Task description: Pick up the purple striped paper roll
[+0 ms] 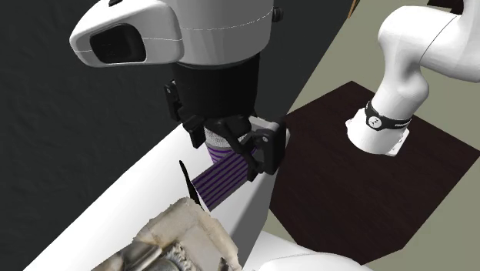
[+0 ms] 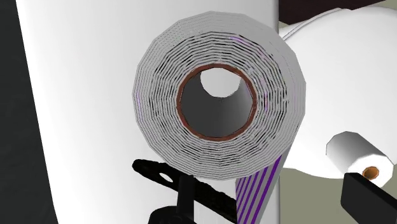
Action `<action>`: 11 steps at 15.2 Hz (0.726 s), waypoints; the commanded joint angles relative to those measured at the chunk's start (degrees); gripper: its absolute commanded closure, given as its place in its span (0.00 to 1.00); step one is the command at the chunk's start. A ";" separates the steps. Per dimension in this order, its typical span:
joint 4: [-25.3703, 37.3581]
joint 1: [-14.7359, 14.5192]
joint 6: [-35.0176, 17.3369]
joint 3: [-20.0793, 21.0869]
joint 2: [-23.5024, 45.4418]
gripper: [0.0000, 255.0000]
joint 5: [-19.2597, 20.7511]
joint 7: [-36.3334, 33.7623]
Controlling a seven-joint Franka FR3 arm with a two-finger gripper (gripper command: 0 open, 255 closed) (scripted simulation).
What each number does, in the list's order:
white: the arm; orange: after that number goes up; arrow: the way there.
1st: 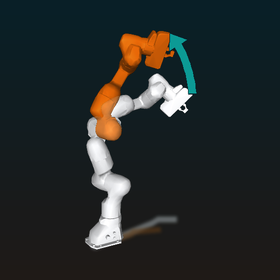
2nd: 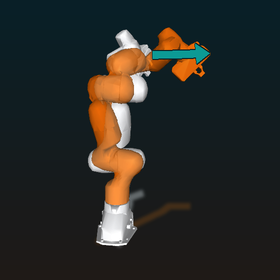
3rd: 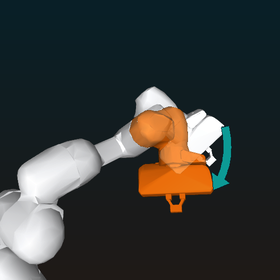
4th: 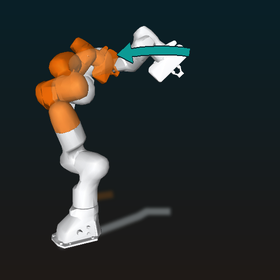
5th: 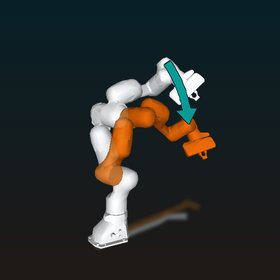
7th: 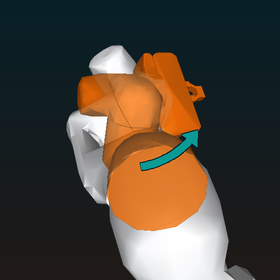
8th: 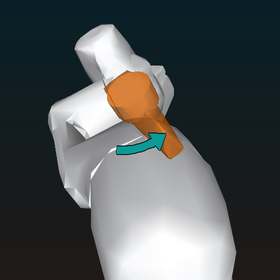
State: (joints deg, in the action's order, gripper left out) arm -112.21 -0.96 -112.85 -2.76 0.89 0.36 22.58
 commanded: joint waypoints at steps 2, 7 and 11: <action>-1.10 -0.29 0.39 0.33 2.25 1.00 -0.39 -0.25; -0.30 -0.64 1.07 0.66 2.40 1.00 -0.41 -0.96; 0.71 -0.14 2.44 0.39 2.04 1.00 -0.41 -0.18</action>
State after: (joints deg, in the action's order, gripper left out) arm -111.01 -0.92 -113.52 -2.65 2.13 2.60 22.45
